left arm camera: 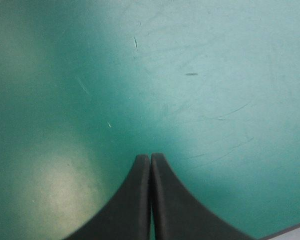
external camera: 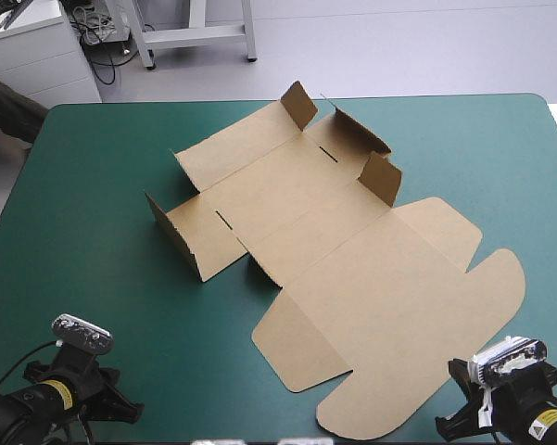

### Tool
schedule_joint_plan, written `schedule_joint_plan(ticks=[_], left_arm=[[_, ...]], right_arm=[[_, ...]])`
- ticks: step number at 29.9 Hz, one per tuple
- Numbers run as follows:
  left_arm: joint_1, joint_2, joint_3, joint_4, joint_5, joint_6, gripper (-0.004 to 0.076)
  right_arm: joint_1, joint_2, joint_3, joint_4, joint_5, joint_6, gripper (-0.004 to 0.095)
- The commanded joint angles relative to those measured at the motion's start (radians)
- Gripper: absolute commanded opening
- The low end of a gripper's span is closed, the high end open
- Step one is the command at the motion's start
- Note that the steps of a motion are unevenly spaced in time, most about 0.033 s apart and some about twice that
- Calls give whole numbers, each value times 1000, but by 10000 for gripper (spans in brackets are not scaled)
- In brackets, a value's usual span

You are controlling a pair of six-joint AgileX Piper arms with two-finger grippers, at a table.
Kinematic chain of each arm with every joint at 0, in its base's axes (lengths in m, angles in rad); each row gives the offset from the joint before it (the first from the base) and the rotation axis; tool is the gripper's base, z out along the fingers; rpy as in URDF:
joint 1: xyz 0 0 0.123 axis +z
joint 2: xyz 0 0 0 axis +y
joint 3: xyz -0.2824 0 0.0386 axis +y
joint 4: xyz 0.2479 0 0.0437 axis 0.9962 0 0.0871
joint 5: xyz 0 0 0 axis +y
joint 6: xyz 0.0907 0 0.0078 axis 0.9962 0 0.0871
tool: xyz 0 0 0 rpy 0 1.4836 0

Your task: Fold the box

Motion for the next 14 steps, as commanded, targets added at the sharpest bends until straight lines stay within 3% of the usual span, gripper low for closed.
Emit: schedule_joint_plan(ticks=[1,4,6,9,11,14], left_arm=[[-5,5,-25,-1,-36,-4,-32],[-5,5,-25,-1,-36,-4,-32],[-5,5,-25,-1,-36,-4,-32],[-5,5,-25,-1,-36,-4,-32],[-5,5,-25,-1,-36,-4,-32],[-5,5,-25,-1,-36,-4,-32]], right_arm=[[3,10,-22,20,-50,-4,-15],[3,10,-22,20,-50,-4,38],[3,10,-22,20,-50,-4,180],[3,10,-22,20,-41,-2,503],[3,10,-22,20,-39,8,664],[3,10,-22,20,-39,24,743]])
